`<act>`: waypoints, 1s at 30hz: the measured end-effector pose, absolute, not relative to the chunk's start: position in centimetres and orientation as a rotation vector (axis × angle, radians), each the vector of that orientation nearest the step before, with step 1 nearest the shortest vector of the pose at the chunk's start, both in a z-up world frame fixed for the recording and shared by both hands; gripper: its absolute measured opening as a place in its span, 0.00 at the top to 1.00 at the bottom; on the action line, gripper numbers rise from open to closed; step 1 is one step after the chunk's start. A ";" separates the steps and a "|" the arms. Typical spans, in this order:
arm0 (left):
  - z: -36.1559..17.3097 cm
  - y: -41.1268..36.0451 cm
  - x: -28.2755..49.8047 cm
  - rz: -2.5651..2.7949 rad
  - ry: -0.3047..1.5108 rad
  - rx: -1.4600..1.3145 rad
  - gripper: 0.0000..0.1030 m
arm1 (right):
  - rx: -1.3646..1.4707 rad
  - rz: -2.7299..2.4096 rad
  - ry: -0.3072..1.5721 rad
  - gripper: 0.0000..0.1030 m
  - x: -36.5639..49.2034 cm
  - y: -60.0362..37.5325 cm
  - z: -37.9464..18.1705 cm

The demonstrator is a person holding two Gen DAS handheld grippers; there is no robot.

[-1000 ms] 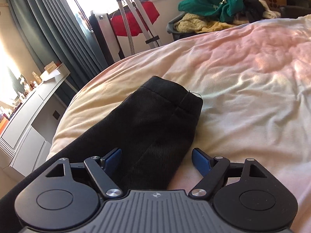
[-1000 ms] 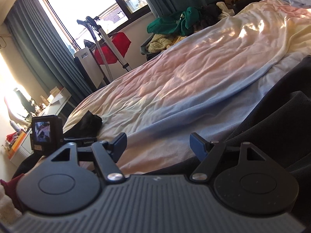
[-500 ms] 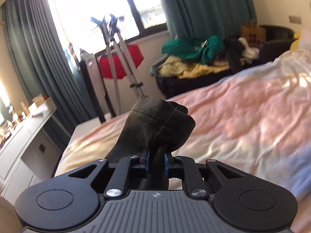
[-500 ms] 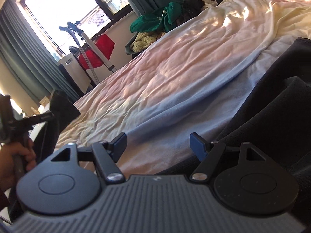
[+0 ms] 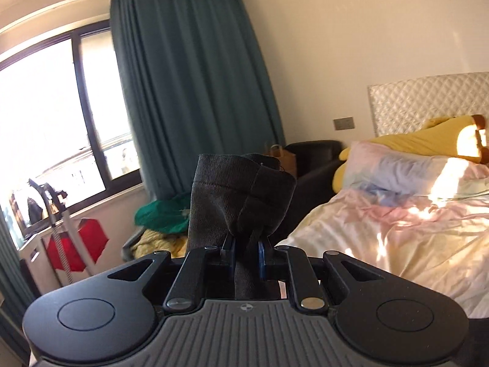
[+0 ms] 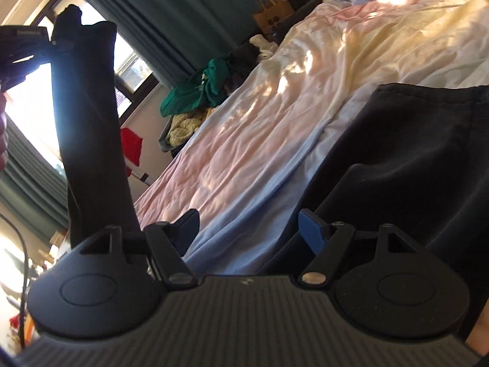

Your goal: Fold clothes

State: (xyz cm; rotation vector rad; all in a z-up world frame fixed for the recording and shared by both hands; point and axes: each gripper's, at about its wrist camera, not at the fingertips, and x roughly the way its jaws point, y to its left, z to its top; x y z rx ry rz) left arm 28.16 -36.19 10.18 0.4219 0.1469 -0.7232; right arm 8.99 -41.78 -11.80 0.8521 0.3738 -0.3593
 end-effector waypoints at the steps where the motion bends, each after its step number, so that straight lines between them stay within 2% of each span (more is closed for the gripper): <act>1: 9.4 -38.0 28.3 -0.736 0.153 0.441 0.86 | 0.860 -0.390 0.362 0.28 8.8 -42.2 -12.0; 5: 3.6 -43.9 29.7 -0.752 0.189 0.546 0.86 | 0.850 -0.460 0.342 0.28 9.0 -43.0 -12.8; 9: -2.9 -45.3 32.7 -0.744 0.258 0.571 0.86 | 0.843 -0.444 0.372 0.28 10.2 -43.1 -13.9; 12: -6.5 -44.9 34.2 -0.721 0.283 0.563 0.75 | 0.842 -0.441 0.391 0.28 10.9 -43.1 -14.6; 13: -7.3 -44.3 34.6 -0.718 0.299 0.544 0.62 | 0.838 -0.440 0.394 0.28 11.1 -43.0 -14.8; 14: -7.7 -43.5 34.9 -0.720 0.319 0.527 0.53 | 0.829 -0.439 0.401 0.28 11.4 -43.0 -15.0; 15: -7.9 -42.7 34.9 -0.720 0.329 0.515 0.39 | 0.827 -0.438 0.404 0.28 11.5 -42.9 -15.1; 16: -8.0 -41.7 34.9 -0.711 0.327 0.504 0.35 | 0.826 -0.437 0.407 0.28 11.6 -42.9 -15.2; 23: -5.9 -29.9 30.5 -0.576 0.391 0.375 0.29 | 0.797 -0.402 0.407 0.28 11.9 -42.4 -15.1; 30: -4.2 -15.8 23.2 -0.398 0.463 0.231 0.29 | 0.711 -0.360 0.389 0.28 11.3 -40.7 -13.4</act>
